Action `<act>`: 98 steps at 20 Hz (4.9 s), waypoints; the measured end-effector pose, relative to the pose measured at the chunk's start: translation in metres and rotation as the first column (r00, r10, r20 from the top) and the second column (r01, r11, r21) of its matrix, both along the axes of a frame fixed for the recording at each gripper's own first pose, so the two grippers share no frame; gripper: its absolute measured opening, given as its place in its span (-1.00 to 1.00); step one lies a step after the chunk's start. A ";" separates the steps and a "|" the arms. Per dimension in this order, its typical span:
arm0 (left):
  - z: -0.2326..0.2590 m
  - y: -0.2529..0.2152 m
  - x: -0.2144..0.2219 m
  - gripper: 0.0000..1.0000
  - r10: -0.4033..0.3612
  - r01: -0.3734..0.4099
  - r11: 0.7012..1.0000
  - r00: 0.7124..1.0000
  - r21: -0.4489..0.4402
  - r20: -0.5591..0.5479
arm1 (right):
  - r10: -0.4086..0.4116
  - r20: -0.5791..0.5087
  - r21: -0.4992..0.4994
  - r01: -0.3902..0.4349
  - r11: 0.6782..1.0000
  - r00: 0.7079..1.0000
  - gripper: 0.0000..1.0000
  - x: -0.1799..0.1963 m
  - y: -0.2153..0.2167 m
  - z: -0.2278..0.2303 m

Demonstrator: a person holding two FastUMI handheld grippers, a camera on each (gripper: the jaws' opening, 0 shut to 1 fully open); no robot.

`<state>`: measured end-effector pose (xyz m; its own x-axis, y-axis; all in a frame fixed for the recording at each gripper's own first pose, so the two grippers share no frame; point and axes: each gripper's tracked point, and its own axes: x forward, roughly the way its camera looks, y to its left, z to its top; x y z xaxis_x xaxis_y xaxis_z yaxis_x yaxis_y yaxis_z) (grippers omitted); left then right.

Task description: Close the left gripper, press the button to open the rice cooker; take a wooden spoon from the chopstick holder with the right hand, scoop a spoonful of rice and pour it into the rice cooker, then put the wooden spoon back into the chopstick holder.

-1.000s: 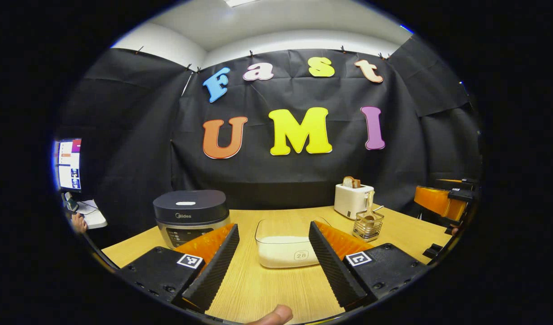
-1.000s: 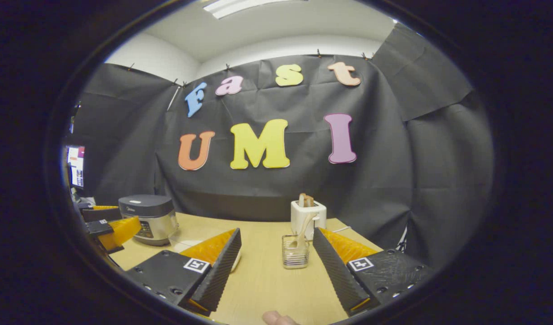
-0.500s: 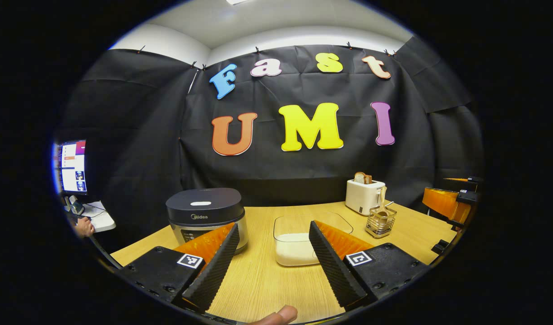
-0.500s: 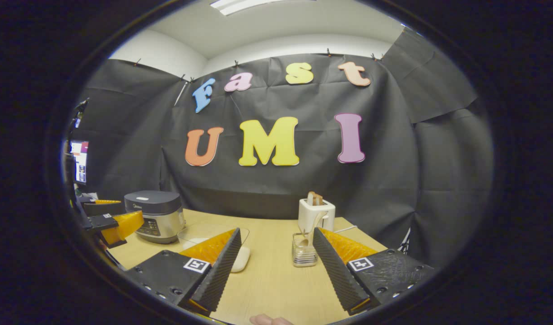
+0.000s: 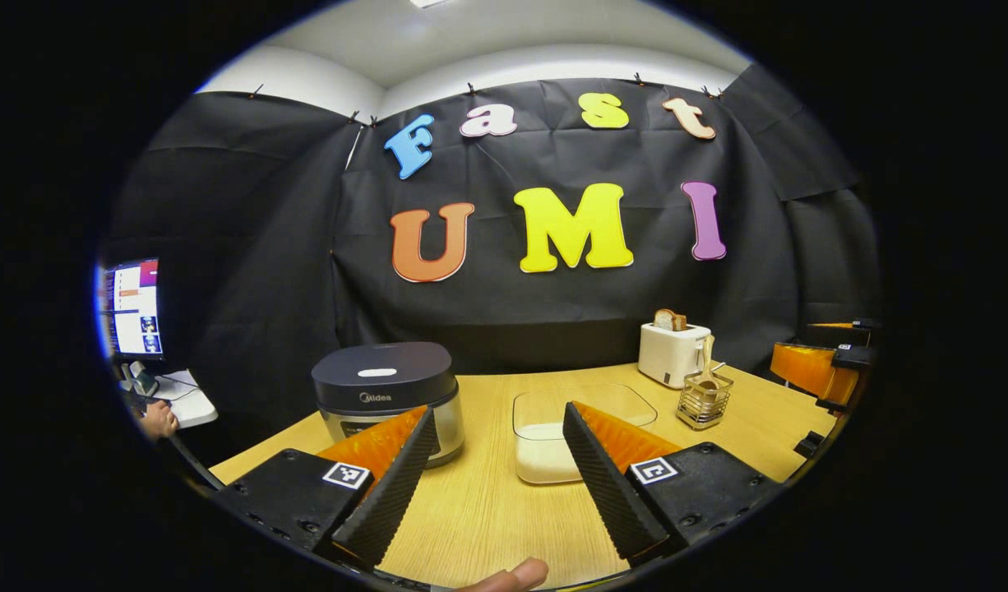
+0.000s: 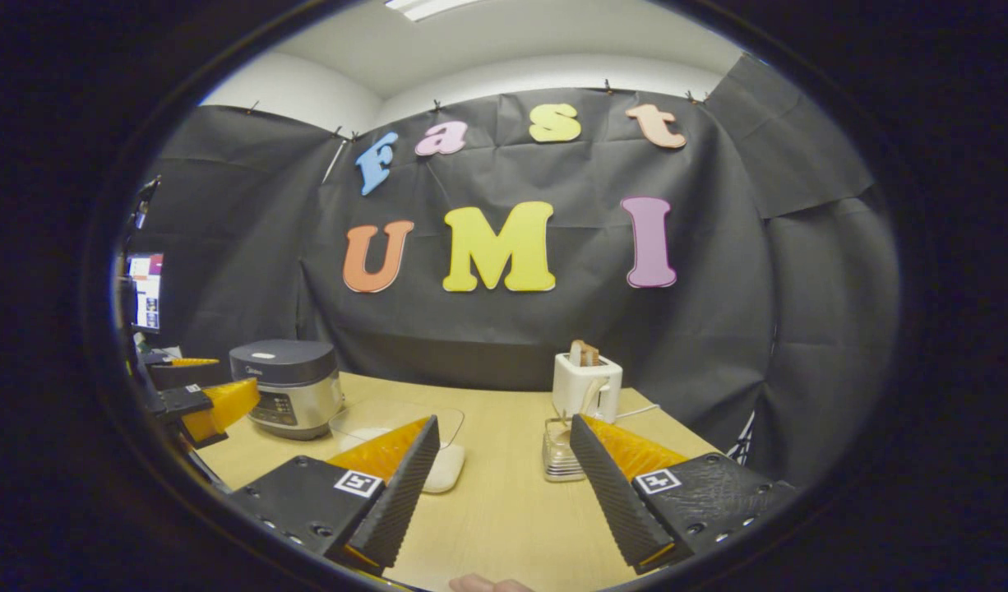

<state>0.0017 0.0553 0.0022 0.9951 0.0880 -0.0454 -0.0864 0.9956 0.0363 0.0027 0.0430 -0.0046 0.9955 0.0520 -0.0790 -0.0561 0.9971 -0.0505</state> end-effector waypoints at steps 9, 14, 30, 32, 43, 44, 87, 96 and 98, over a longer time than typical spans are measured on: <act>0.004 0.074 0.031 0.88 0.157 -0.158 0.987 0.987 -0.036 -0.034 | -0.002 -0.021 0.028 0.002 1.000 1.000 0.94 0.002 -0.016 -0.016; -0.003 0.119 0.070 0.30 0.180 -0.188 0.981 0.975 -0.054 -0.128 | 0.018 -0.020 0.032 -0.018 0.999 1.000 0.94 -0.002 -0.014 -0.021; -0.030 0.155 0.138 -0.94 0.119 -0.180 0.976 0.912 -0.123 -0.392 | 0.021 -0.039 0.055 -0.019 0.998 0.999 0.94 0.001 -0.031 -0.040; -0.032 0.155 0.137 -0.94 0.127 -0.178 0.980 0.903 -0.089 -0.410 | 0.027 -0.043 0.058 -0.024 0.998 0.999 0.94 0.001 -0.030 -0.041; -0.038 0.153 0.137 -0.94 0.138 -0.238 0.954 0.889 -0.183 -0.437 | 0.066 -0.027 0.059 -0.064 0.996 0.997 0.89 -0.012 -0.015 -0.032; -0.039 0.152 0.137 -0.94 0.119 -0.230 0.952 0.886 -0.202 -0.448 | 0.067 -0.017 0.054 -0.066 0.996 0.998 0.89 -0.014 -0.016 -0.029; 0.022 0.040 -0.014 0.99 0.025 -0.026 1.000 0.999 0.002 0.027 | -0.152 -0.082 0.004 0.153 0.988 0.985 0.91 0.081 -0.097 -0.048; 0.010 0.041 -0.006 0.99 0.032 -0.032 1.000 0.999 0.001 0.008 | -0.116 -0.137 -0.041 0.112 0.993 0.984 0.92 0.160 -0.091 -0.051; 0.009 0.041 -0.003 0.99 0.034 -0.034 0.999 0.999 -0.001 0.010 | -0.119 -0.166 -0.047 0.113 0.993 0.979 0.92 0.192 -0.097 -0.054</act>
